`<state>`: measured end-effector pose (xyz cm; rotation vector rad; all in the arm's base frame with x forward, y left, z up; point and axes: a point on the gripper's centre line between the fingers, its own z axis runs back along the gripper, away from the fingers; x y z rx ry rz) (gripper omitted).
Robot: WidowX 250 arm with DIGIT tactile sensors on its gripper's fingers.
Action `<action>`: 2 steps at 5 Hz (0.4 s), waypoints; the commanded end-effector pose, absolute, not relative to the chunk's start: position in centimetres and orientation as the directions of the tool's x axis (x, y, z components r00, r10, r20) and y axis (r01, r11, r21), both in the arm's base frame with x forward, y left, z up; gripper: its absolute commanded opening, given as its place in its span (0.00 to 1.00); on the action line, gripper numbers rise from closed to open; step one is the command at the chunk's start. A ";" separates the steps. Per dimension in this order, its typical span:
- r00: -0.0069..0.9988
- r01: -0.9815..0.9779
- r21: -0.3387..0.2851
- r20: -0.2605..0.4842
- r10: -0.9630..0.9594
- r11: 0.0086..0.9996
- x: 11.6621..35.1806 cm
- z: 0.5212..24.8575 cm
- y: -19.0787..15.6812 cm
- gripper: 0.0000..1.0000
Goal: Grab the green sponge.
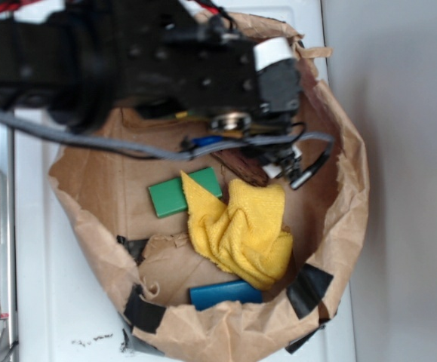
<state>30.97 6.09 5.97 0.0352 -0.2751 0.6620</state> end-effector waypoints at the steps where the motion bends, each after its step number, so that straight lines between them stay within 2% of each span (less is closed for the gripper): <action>1: 0.747 -0.596 -0.101 0.292 0.597 0.796 28.8 10.2 7.7 1.00; 2: 0.644 -0.713 -0.112 0.284 0.710 0.692 27.7 11.0 8.2 1.00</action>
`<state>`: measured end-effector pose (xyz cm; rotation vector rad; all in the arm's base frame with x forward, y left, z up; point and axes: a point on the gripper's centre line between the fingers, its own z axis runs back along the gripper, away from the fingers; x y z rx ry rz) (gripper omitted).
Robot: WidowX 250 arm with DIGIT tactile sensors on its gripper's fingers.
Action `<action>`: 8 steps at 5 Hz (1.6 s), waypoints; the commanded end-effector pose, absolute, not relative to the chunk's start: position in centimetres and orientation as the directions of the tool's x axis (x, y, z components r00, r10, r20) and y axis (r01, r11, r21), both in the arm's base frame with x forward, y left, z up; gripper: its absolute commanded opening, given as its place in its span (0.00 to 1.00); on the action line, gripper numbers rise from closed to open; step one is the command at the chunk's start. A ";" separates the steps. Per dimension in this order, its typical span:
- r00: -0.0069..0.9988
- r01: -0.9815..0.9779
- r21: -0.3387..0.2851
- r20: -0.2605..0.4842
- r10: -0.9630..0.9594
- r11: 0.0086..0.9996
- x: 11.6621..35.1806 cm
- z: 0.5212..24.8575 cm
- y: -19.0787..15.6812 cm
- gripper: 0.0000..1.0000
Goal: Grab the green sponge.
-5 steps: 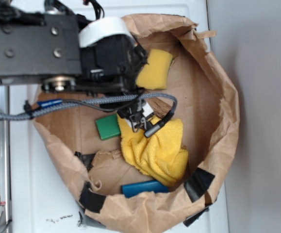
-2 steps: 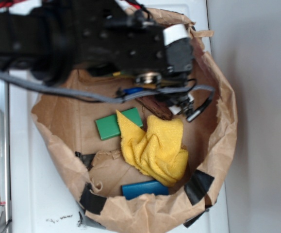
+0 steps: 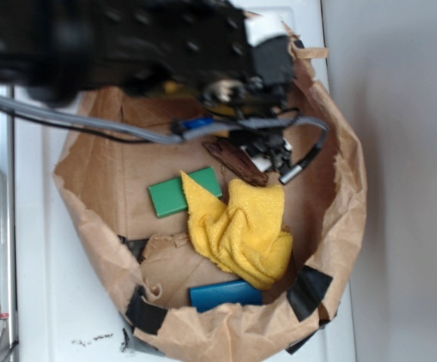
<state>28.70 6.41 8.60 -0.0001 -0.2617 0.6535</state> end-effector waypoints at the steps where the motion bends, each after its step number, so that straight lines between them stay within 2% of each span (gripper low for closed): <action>1: 0.629 -0.728 -0.149 0.243 0.738 0.669 26.9 11.1 8.9 1.00; 3: 0.664 -0.698 -0.164 0.217 0.716 0.697 28.5 7.6 8.6 1.00; 5: 0.650 -0.709 -0.115 0.275 0.708 0.696 30.6 4.6 7.8 1.00; 6: 0.627 -0.733 -0.079 0.307 0.716 0.676 31.2 3.5 7.8 0.00; 7: 0.610 -0.735 -0.098 0.336 0.717 0.671 31.5 4.0 7.9 0.00; 8: 0.605 -0.743 -0.097 0.329 0.726 0.663 31.8 4.2 7.8 0.00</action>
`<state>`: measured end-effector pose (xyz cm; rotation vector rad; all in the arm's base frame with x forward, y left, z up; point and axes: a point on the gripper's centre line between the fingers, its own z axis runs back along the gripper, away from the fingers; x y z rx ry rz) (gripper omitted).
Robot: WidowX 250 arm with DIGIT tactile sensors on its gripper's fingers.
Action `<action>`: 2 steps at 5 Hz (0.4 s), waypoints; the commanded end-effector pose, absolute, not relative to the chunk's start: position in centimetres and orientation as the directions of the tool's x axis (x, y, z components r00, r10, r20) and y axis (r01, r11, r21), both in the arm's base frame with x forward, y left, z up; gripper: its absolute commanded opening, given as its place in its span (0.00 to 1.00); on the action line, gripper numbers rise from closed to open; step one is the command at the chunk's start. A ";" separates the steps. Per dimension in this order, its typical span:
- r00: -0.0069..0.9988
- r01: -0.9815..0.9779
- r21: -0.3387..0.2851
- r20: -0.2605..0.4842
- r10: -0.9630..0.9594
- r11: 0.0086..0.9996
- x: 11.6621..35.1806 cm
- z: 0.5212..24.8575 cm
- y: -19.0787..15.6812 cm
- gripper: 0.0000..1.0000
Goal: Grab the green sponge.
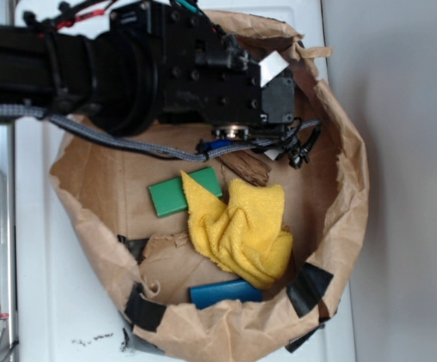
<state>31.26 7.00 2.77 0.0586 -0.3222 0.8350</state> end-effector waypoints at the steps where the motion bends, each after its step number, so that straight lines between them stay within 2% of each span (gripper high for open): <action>1: 0.606 -0.744 -0.095 0.321 0.728 0.661 31.7 4.3 7.7 0.00; 2: 0.650 -0.710 -0.116 0.271 0.710 0.694 30.4 7.5 7.5 0.00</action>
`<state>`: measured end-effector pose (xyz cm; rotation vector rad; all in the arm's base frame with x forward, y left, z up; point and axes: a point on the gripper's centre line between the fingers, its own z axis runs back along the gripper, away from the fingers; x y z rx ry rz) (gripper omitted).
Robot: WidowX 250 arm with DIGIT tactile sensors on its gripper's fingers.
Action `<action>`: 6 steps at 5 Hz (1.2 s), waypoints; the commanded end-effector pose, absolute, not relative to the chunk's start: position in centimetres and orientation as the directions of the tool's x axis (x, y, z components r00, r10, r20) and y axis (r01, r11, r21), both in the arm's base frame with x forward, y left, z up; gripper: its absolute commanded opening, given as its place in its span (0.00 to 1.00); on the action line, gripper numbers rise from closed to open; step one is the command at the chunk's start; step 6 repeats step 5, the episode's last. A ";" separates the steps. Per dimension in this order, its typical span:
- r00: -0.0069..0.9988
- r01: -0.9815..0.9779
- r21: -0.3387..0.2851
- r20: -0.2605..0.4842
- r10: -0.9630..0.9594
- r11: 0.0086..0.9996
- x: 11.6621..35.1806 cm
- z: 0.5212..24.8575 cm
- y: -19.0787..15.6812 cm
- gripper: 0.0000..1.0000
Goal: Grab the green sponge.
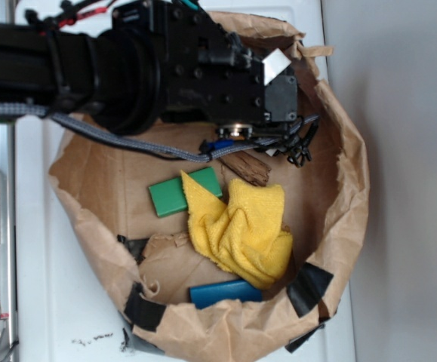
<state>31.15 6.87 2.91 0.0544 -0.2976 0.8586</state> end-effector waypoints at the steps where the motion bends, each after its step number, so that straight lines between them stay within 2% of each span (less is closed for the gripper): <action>1: 0.714 -0.660 -0.109 0.214 0.666 0.743 28.1 11.3 7.8 0.00; 2: 0.774 -0.604 -0.089 0.170 0.610 0.792 26.0 13.0 7.7 0.00; 3: 0.841 -0.514 -0.124 0.120 0.527 0.849 24.3 14.0 8.0 0.00; 4: 0.864 -0.463 -0.160 0.137 0.484 0.872 22.7 14.6 8.1 0.00; 5: 0.841 -0.392 -0.233 0.302 0.450 0.890 21.6 13.9 7.6 0.00; 6: 0.841 -0.392 -0.233 0.302 0.450 0.890 21.6 13.9 7.6 0.00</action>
